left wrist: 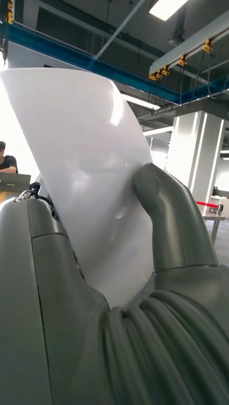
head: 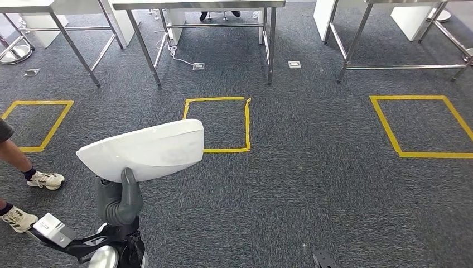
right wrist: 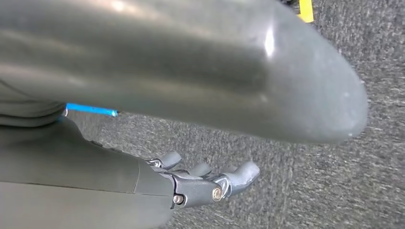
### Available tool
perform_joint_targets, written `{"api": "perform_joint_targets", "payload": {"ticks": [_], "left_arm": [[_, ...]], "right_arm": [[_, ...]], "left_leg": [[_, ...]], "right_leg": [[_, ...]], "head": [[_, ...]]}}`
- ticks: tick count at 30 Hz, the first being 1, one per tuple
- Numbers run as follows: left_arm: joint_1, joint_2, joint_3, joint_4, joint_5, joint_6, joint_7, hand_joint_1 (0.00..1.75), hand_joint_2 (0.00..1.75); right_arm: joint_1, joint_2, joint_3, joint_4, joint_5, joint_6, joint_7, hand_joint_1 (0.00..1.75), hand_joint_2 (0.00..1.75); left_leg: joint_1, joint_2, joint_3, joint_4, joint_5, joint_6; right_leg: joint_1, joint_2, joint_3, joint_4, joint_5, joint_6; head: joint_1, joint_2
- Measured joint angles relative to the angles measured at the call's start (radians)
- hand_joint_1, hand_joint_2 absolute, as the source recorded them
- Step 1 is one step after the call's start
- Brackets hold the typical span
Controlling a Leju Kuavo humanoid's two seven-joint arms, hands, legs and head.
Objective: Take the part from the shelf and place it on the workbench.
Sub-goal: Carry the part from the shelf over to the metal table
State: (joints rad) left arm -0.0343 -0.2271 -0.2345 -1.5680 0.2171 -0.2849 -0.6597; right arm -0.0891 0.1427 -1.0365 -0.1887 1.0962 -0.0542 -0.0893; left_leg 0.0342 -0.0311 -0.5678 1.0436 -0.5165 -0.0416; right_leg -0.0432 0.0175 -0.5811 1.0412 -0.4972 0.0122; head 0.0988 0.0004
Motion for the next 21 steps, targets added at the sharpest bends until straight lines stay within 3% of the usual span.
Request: {"api": "perform_joint_targets", "payload": {"ticks": [2,4,5,6,7,9,11,14,21], "left_arm": [[-0.001,0.001,0.0,0.001,0.0,-0.001,0.0,1.75,1.75],[-0.002,0.001,0.0,0.004,0.0,-0.001,0.0,1.75,1.75],[-0.002,0.001,0.0,0.006,0.0,-0.001,0.0,1.75,1.75],[-0.002,0.001,0.0,0.007,0.0,-0.001,0.0,1.75,1.75],[-0.002,0.001,0.0,0.008,0.0,-0.001,0.001,1.75,1.75],[-0.002,0.001,0.0,0.009,0.0,-0.002,0.001,1.75,1.75],[-0.003,0.0,0.0,0.008,0.0,-0.004,0.001,1.75,1.75],[-0.004,-0.001,0.0,0.009,-0.001,-0.006,0.001,1.75,1.75],[-0.004,-0.001,0.0,0.009,-0.003,-0.008,0.003,1.75,1.75]], "right_arm": [[0.0,0.0,0.0,0.0,0.0,-0.001,0.0,0.0,0.0],[0.001,0.0,0.0,0.0,0.0,-0.001,0.001,0.0,0.0],[0.002,0.0,0.0,0.0,0.0,-0.001,0.001,0.0,0.0],[0.002,0.0,0.0,0.0,0.0,-0.001,0.001,0.0,0.0],[0.001,0.0,0.0,0.0,-0.002,-0.001,0.001,0.0,0.0],[-0.001,0.0,0.0,0.0,-0.007,-0.003,0.0,0.0,0.0],[-0.002,0.001,0.0,0.0,-0.012,-0.006,-0.001,0.0,0.0],[-0.001,0.0,0.0,0.0,-0.014,-0.006,-0.002,0.0,0.0],[-0.001,0.0,0.0,0.0,-0.007,-0.005,-0.002,0.0,0.0]], "left_leg": [[-0.002,0.015,-0.046,0.096,-0.05,0.0],[-0.006,0.021,-0.116,0.229,-0.101,0.005],[-0.008,0.021,-0.137,0.265,-0.106,0.009],[-0.011,0.021,-0.14,0.265,-0.091,0.014],[-0.014,0.022,-0.122,0.226,-0.061,0.022],[-0.024,0.026,-0.057,0.091,0.002,0.039],[-0.031,0.031,-0.018,0.006,0.024,0.042],[-0.032,0.029,-0.015,-0.009,0.027,0.033],[-0.034,0.029,-0.015,-0.009,0.026,0.049]], "right_leg": [[0.004,-0.013,0.002,-0.001,-0.001,-0.014],[0.012,-0.026,0.002,-0.001,-0.003,-0.021],[0.016,-0.032,0.002,-0.001,-0.004,-0.023],[0.02,-0.035,0.003,-0.001,-0.004,-0.024],[0.022,-0.037,0.005,-0.001,-0.005,-0.025],[0.027,-0.039,0.008,-0.001,-0.007,-0.023],[0.03,-0.039,0.005,0.001,-0.007,-0.018],[0.031,-0.037,0.002,-0.003,-0.003,-0.021],[0.03,-0.037,0.012,-0.023,0.008,-0.007]], "head": [[-0.007,0.0],[-0.012,0.0],[-0.012,0.0],[-0.012,0.0],[-0.012,0.0],[-0.012,0.0],[-0.012,0.0],[-0.011,0.0],[-0.011,0.0]]}}
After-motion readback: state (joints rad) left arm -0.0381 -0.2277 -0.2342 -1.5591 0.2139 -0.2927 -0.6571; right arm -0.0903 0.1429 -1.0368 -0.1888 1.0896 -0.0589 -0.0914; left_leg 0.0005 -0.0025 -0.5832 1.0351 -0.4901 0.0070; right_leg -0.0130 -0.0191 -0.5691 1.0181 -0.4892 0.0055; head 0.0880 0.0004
